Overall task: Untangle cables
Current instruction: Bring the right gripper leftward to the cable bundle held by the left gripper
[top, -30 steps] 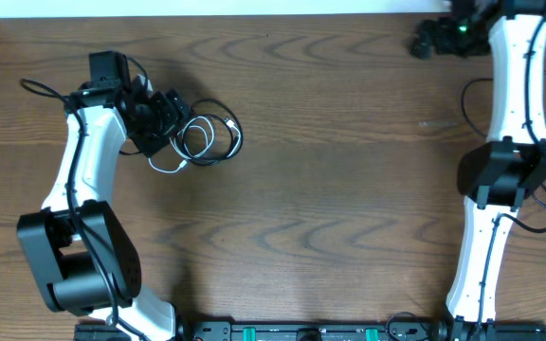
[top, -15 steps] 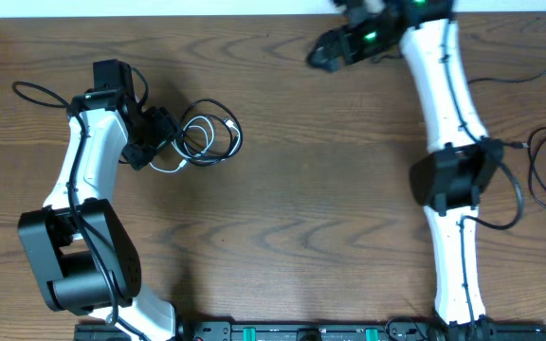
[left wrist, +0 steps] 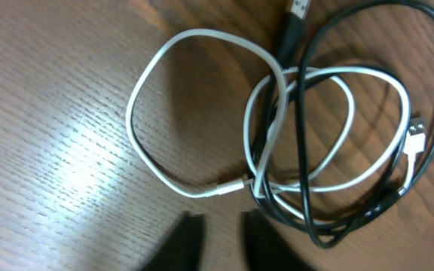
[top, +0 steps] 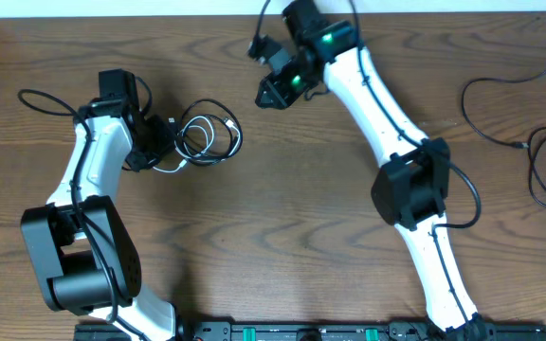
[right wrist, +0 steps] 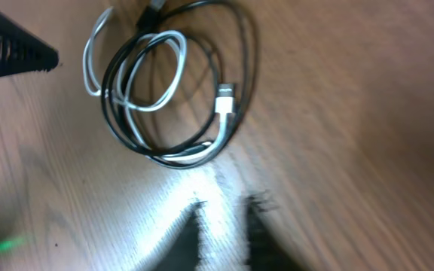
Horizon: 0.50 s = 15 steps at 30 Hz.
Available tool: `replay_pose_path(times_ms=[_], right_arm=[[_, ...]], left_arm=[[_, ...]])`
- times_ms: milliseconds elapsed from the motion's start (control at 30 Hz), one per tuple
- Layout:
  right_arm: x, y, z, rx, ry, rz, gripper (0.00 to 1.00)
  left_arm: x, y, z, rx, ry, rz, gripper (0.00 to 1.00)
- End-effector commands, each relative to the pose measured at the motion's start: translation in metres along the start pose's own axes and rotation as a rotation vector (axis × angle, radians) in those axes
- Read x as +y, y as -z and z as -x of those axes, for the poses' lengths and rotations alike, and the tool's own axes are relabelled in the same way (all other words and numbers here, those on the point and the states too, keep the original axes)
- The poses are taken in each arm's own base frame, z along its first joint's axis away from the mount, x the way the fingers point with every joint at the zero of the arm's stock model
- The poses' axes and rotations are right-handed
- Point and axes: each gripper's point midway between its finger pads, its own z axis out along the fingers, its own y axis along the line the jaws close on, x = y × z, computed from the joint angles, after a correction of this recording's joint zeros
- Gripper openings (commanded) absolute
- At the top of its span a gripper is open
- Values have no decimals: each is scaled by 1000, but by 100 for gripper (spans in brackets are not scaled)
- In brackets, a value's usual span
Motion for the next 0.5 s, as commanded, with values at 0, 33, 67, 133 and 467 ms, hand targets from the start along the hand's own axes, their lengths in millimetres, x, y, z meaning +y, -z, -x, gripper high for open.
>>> replay_pose_path(times_ms=[0,33,67,133,467], right_arm=[[6,-9,-4,12,18,12,1],[6,-11,-4,13,18,15,1],[7,-12,-4,12,19,21,1],[7,-12,-4,8,20,24,1],[-4,-8,0,-16,19,5,77]], left_arm=[[6,-9,-5,13,1,21,13],[6,-9,-5,15,1,18,13],[6,-9,-5,16,1,16,9],[6,-9,-5,15,-1,16,8],[6,-9,-5,16,17,17,8]])
